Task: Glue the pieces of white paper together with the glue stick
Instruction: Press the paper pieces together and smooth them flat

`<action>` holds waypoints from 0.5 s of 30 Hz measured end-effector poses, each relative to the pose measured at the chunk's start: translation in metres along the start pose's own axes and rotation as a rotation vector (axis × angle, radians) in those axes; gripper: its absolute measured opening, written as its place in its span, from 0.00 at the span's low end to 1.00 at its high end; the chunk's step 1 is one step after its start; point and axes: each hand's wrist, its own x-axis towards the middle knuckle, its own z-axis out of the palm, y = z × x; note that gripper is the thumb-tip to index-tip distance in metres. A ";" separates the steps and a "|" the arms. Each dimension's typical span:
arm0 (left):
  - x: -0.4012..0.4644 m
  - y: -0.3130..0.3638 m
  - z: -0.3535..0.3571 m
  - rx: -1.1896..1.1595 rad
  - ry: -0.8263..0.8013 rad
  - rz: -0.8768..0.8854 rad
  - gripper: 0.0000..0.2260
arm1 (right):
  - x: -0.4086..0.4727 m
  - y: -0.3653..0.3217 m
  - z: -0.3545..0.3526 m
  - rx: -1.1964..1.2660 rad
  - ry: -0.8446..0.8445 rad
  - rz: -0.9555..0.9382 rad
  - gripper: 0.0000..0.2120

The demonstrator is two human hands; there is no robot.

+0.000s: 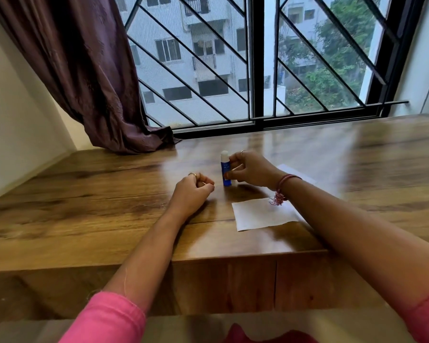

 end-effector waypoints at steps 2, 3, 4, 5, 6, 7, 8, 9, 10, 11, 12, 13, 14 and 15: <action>0.000 0.000 0.000 0.003 -0.001 -0.004 0.03 | 0.000 0.001 0.001 0.011 -0.003 0.008 0.16; 0.000 0.000 0.000 0.004 -0.001 -0.006 0.03 | 0.000 0.001 0.001 0.008 -0.010 0.011 0.16; 0.000 0.000 0.000 0.002 0.000 -0.007 0.03 | 0.000 0.002 0.002 -0.004 -0.023 0.013 0.17; 0.000 0.000 -0.001 -0.001 0.003 -0.007 0.02 | 0.000 0.002 0.002 -0.020 -0.036 0.011 0.17; 0.001 0.000 -0.001 -0.002 0.005 -0.007 0.02 | -0.001 0.003 0.002 -0.028 -0.045 0.008 0.18; 0.001 0.000 -0.001 -0.001 0.005 -0.005 0.02 | -0.001 0.003 0.000 -0.022 -0.047 0.000 0.19; 0.001 0.000 -0.001 0.003 0.004 -0.004 0.02 | -0.002 0.004 -0.003 -0.005 -0.042 -0.009 0.21; 0.001 0.000 0.000 0.008 0.004 -0.004 0.02 | -0.002 0.004 -0.008 0.015 -0.028 -0.016 0.22; 0.001 -0.001 0.000 0.014 0.004 -0.004 0.02 | -0.003 0.005 -0.015 0.034 -0.004 -0.021 0.24; 0.001 -0.001 0.000 0.019 0.005 -0.003 0.02 | -0.003 0.006 -0.024 0.048 0.025 -0.022 0.24; 0.001 -0.001 0.000 0.022 0.006 -0.002 0.02 | -0.004 0.008 -0.033 0.059 0.054 -0.020 0.24; 0.001 -0.001 0.000 0.022 0.007 0.000 0.01 | -0.004 0.011 -0.043 0.060 0.082 -0.017 0.23; 0.001 -0.001 0.000 0.024 0.006 0.002 0.01 | -0.006 0.015 -0.054 0.048 0.111 -0.012 0.22; 0.001 -0.001 0.000 0.026 0.002 0.005 0.01 | -0.007 0.020 -0.064 0.027 0.141 -0.007 0.21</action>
